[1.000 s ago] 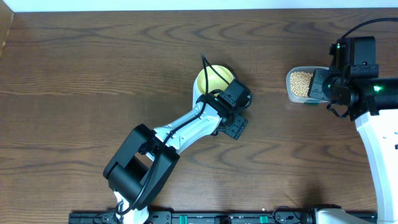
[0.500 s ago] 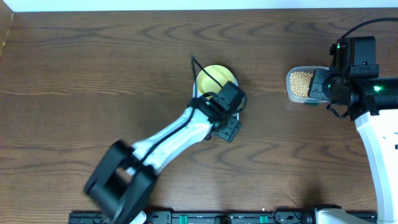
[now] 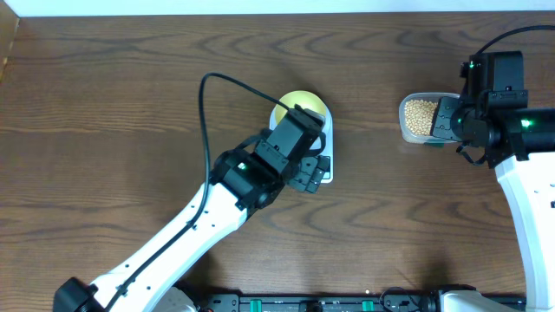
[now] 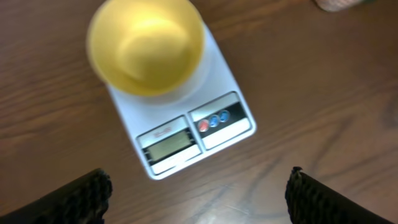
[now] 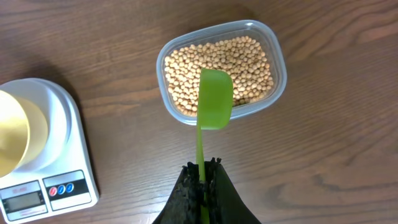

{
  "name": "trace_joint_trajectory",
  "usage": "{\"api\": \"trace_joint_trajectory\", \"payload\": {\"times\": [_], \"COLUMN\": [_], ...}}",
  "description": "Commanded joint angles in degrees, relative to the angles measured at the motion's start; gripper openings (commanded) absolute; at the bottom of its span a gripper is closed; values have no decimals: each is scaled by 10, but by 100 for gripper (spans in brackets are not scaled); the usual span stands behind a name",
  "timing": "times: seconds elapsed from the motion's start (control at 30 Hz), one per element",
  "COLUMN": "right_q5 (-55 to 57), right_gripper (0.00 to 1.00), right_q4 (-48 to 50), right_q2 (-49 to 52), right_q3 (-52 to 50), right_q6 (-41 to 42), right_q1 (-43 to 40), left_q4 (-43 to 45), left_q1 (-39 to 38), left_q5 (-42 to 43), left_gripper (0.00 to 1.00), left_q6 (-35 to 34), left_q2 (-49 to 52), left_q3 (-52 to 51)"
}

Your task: Scoop item into bowl and weigh 50g on scale

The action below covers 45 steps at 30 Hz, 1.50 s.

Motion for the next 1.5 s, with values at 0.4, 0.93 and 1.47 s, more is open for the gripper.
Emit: {"api": "trace_joint_trajectory", "payload": {"times": [0.4,0.93,1.47], "right_q5": [52,89,83], "right_gripper": [1,1,1], "right_q4": [-9,-30,-27], "right_q2": [-8,-5,27], "right_q3": [15,15,15], "right_q6": [-3,-3,-5], "right_q1": [-3,-3,-65], "left_q4": [-26,-118,-153], "left_q1": [63,64,64], "left_q5": [-61,-4,-5], "left_gripper": [100,100,99], "left_q6": [-40,-40,-25], "left_q2": [-13,-96,-149], "left_q3": [7,64,64]}}
